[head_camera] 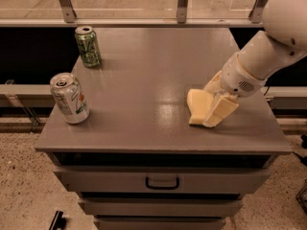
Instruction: Pick sponge
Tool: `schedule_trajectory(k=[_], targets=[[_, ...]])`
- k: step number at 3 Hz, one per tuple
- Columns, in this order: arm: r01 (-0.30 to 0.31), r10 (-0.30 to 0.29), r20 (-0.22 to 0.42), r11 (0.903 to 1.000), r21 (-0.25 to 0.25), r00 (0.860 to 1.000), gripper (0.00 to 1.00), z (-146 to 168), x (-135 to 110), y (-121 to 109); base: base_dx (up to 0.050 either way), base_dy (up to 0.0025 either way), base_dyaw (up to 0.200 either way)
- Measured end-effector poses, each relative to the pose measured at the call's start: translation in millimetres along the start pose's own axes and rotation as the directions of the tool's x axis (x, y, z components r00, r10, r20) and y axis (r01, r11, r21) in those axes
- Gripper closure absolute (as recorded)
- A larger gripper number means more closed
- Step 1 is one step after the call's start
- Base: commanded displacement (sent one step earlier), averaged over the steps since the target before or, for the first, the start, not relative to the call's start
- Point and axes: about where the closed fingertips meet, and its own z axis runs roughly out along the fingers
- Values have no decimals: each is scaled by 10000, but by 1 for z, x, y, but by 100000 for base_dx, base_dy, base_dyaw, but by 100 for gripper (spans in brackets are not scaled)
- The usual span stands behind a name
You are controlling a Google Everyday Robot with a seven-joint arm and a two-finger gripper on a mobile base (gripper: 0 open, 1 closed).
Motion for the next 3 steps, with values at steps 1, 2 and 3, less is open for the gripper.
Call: schedule_trajectory(k=[1,2,3], targets=[[-83,81,-109,9998,-186,9999,64,3,-2,1,0,0,0],[-480,480,-100,9988,42,9988,88,-9,-1,-4,0,0,0],[-823,812,206,9950,561,9965,100,-42,-1,-13,0,0,0]])
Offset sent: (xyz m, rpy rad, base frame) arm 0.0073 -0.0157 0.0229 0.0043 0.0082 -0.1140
